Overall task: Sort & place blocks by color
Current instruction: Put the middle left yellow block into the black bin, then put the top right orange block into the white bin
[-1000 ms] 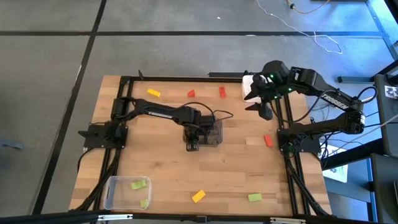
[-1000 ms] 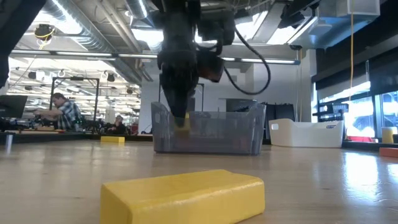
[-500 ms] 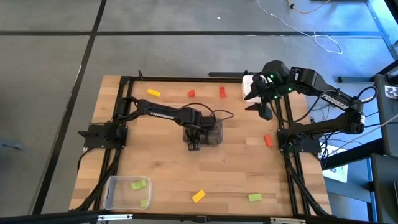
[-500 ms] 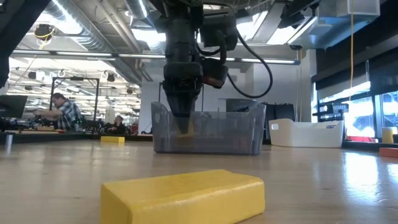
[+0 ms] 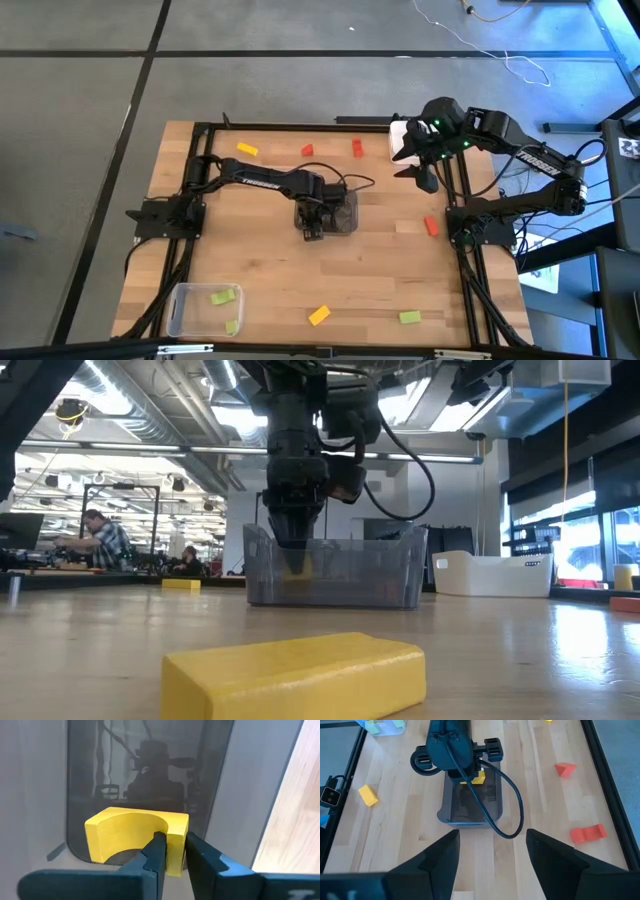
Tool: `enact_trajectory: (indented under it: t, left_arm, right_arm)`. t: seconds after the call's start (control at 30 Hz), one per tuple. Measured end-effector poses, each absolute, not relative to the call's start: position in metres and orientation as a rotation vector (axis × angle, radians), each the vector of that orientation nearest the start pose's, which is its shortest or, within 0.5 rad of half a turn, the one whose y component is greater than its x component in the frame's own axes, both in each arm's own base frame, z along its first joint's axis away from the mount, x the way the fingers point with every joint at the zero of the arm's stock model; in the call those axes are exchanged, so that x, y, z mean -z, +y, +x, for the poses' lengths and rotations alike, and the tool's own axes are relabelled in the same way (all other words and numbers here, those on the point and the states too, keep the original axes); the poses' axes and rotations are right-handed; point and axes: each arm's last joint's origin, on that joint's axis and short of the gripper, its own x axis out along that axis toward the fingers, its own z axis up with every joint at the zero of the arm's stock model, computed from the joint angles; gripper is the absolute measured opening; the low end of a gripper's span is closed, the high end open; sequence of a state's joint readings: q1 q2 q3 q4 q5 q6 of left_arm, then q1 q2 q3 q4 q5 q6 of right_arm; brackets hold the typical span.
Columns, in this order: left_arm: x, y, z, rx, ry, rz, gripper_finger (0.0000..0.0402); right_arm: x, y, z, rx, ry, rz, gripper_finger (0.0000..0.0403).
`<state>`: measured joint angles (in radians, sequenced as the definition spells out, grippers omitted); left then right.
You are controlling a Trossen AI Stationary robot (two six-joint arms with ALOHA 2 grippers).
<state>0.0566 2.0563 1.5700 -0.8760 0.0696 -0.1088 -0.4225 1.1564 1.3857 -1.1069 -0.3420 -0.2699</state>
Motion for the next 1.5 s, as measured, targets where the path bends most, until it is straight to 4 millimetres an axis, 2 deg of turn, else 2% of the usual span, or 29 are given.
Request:
enact_trajectory:
  t: [0.23,0.4,0.47,0.57,0.67,0.77,0.87,0.97,1.1,1.3,1.5]
  left_arm:
    - [-0.181,0.021,0.408,-0.066,1.357,-0.201,0.0098]
    - [-0.185,0.022,0.407,-0.063,1.359,-0.209,0.01]
    - [-0.197,0.025,0.409,-0.08,1.343,-0.241,0.01]
    - [-0.225,0.032,0.41,-0.11,1.316,-0.266,0.0101]
    - [-0.251,0.04,0.409,-0.137,1.323,-0.222,0.01]
    - [-0.277,0.051,0.405,-0.264,1.334,-0.179,0.0099]
    - [-0.301,0.069,0.394,-0.434,1.349,-0.268,0.0099]
    - [-0.319,0.083,0.384,-0.527,1.345,-0.354,0.0099]
    - [-0.337,0.096,0.374,-0.604,1.341,-0.36,0.0099]
    - [-0.351,0.124,0.363,-0.669,1.307,-0.364,0.0099]
    - [-0.353,0.155,0.351,-0.717,1.303,-0.378,0.0099]
  right_arm:
    - [-0.386,-0.073,0.186,-0.035,0.813,0.073,0.0229]
    - [-0.386,-0.073,0.186,-0.034,0.81,0.071,0.0229]
    - [-0.386,-0.073,0.186,-0.034,0.809,0.071,0.0229]
    - [-0.387,-0.073,0.187,-0.034,0.804,0.069,0.0229]
    - [-0.387,-0.073,0.187,-0.033,0.798,0.066,0.0229]
    - [-0.387,-0.073,0.187,-0.028,0.797,0.076,0.0229]
    - [-0.387,-0.073,0.187,-0.019,0.798,0.099,0.0229]
    - [-0.387,-0.073,0.187,-0.013,0.799,0.112,0.0229]
    - [-0.387,-0.073,0.187,-0.013,0.805,0.118,0.0229]
    - [-0.387,-0.073,0.187,-0.005,0.806,0.119,0.0229]
    - [-0.382,-0.082,0.193,0.191,0.858,0.091,0.0229]
